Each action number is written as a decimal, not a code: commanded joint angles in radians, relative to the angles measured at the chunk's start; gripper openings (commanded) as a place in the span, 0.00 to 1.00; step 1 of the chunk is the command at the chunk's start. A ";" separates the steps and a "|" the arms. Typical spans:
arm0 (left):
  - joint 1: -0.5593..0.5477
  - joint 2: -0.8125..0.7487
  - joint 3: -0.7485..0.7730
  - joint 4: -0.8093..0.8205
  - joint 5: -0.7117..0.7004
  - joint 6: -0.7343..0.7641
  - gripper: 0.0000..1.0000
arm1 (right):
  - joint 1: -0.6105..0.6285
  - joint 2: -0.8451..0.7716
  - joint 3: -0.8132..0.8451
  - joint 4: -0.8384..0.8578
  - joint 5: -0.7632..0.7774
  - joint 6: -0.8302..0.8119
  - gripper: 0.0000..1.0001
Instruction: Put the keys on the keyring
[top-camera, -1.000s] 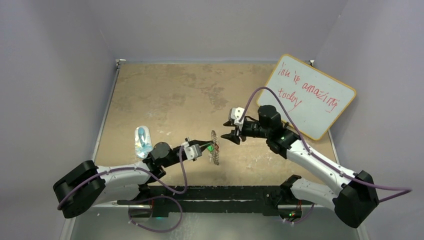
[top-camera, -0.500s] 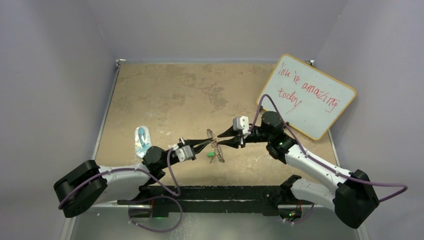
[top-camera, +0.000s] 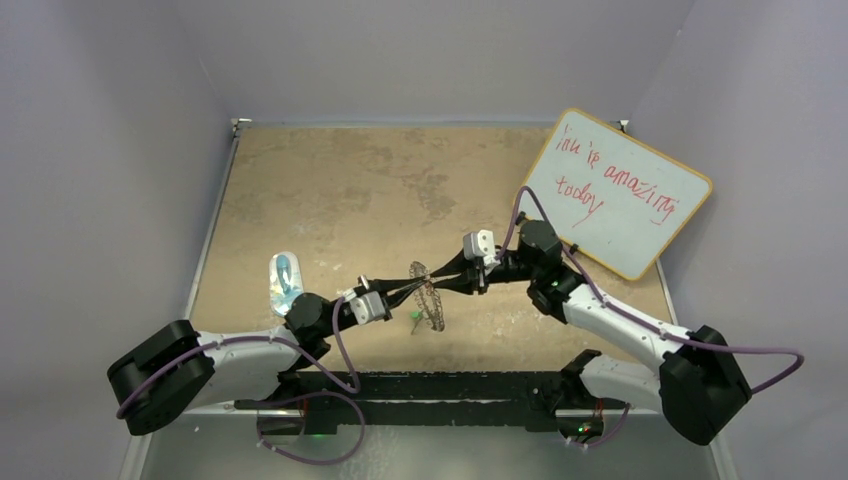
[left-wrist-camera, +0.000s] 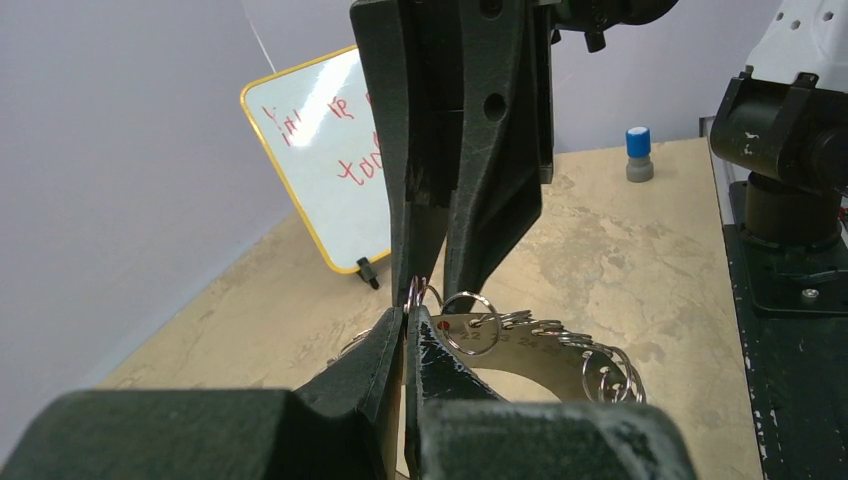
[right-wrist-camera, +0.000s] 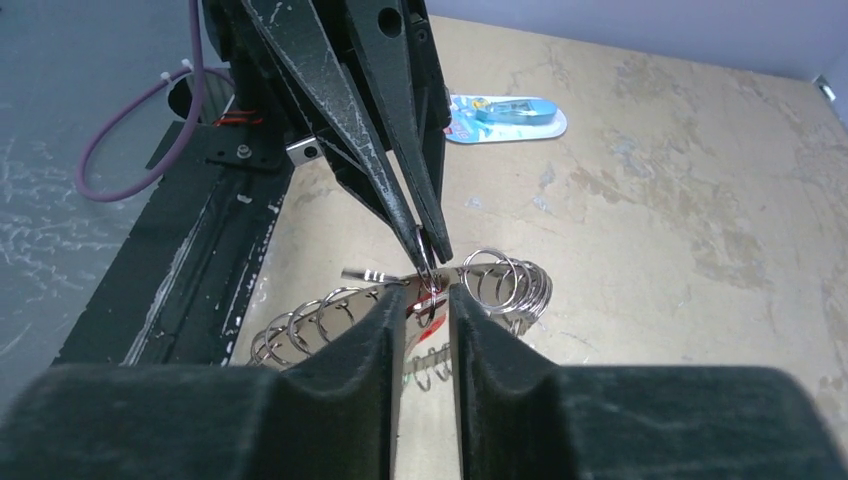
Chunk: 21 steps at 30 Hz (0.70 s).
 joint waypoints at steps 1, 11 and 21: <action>-0.005 -0.005 0.000 0.083 0.021 -0.028 0.00 | -0.001 0.001 0.034 0.091 -0.046 0.029 0.19; -0.005 -0.003 0.001 0.078 0.020 -0.027 0.00 | -0.002 0.028 0.048 0.079 -0.070 0.030 0.00; -0.005 -0.143 0.049 -0.262 -0.095 0.091 0.30 | -0.002 0.025 0.185 -0.370 0.192 -0.154 0.00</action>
